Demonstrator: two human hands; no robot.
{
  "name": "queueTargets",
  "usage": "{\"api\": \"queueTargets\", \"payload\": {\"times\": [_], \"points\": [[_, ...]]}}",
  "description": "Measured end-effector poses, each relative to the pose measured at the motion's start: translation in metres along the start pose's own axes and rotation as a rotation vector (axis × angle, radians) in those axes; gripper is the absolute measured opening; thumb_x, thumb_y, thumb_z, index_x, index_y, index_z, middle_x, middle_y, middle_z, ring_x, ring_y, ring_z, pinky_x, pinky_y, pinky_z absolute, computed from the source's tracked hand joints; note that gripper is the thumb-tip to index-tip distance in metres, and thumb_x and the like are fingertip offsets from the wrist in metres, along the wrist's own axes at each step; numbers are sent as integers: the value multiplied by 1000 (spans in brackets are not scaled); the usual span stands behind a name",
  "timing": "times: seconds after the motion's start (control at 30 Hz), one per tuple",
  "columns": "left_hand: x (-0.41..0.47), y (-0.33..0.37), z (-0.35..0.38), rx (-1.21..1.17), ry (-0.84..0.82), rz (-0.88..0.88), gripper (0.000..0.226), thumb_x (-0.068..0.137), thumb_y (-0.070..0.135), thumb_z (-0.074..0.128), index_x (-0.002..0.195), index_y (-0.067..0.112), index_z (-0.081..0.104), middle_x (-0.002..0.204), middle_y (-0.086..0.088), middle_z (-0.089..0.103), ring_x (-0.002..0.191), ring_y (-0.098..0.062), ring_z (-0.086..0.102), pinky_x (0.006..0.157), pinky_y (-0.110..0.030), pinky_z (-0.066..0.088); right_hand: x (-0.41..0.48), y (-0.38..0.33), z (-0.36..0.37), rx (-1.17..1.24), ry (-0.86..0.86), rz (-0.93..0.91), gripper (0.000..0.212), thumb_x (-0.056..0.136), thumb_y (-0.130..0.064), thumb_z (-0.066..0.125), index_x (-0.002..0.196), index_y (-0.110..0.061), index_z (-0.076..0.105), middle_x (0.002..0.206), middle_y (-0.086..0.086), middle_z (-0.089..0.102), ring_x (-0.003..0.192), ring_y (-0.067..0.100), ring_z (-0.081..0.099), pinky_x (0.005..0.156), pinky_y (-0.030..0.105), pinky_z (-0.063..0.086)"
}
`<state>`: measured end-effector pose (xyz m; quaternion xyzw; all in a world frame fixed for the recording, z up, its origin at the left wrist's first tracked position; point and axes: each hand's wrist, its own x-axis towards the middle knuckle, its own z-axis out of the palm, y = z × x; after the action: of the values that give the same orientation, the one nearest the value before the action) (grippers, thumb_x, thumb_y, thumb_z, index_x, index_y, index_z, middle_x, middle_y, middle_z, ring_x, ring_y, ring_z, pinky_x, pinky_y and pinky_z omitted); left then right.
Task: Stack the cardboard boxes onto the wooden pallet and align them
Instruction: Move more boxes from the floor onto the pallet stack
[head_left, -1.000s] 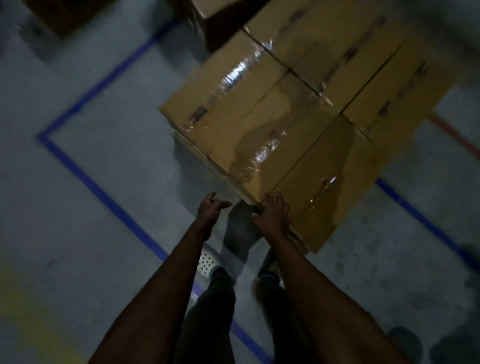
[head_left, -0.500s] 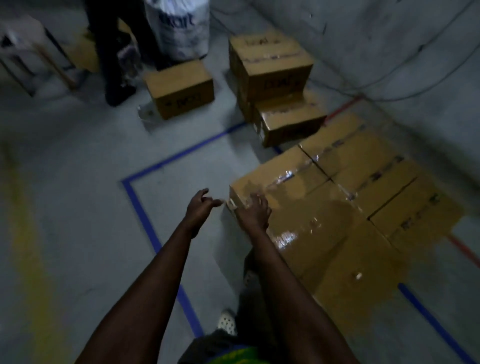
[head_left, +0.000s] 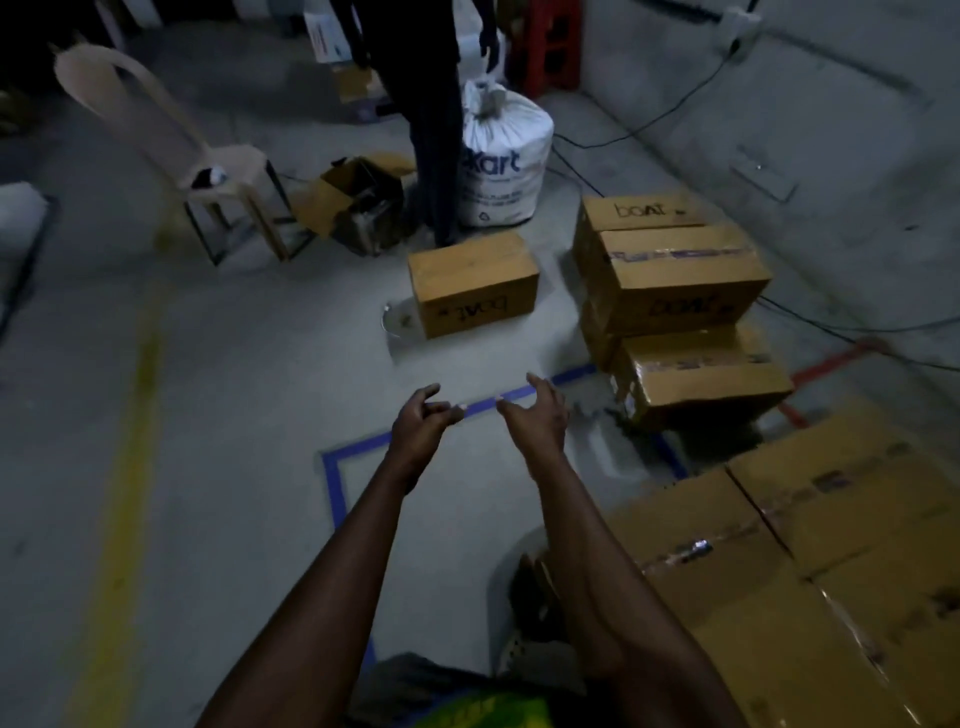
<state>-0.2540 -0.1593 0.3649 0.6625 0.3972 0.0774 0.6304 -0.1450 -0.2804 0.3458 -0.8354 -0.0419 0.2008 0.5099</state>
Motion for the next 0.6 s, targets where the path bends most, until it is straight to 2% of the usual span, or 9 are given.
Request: {"api": "queueTargets", "payload": {"times": [0.2,0.33,0.43,0.6], "points": [[116,45,-21,-12,-26,35,62,91,33,74,146,15,51,124,-6,66,112,-19,61,83,-27,44,100,-43,41,25,21,73,64,88,-29,75,146,-27,46,161,-1,28,148,25,26,114,50,38],[215,77,-28,8,-100,64,62,91,34,73,146,15,51,119,-3,65,110,-17,60,90,-30,42,176,-60,73,73,88,89,64,88,-30,74,146,-26,46,160,0,31,147,26,28,115,50,37],[288,102,-29,47,-192,74,65,90,40,73,146,18,51,126,-1,61,117,-19,57,93,-32,43,226,-83,93,140,186,159,68,86,-31,74,147,-29,43,159,0,31,145,27,31,113,52,40],[379,152,-6,155,-401,71,65,88,44,73,145,20,53,133,0,59,120,-18,56,94,-34,41,278,-123,86,154,401,247,66,87,-33,73,147,-25,46,160,2,31,148,25,29,119,50,30]]}}
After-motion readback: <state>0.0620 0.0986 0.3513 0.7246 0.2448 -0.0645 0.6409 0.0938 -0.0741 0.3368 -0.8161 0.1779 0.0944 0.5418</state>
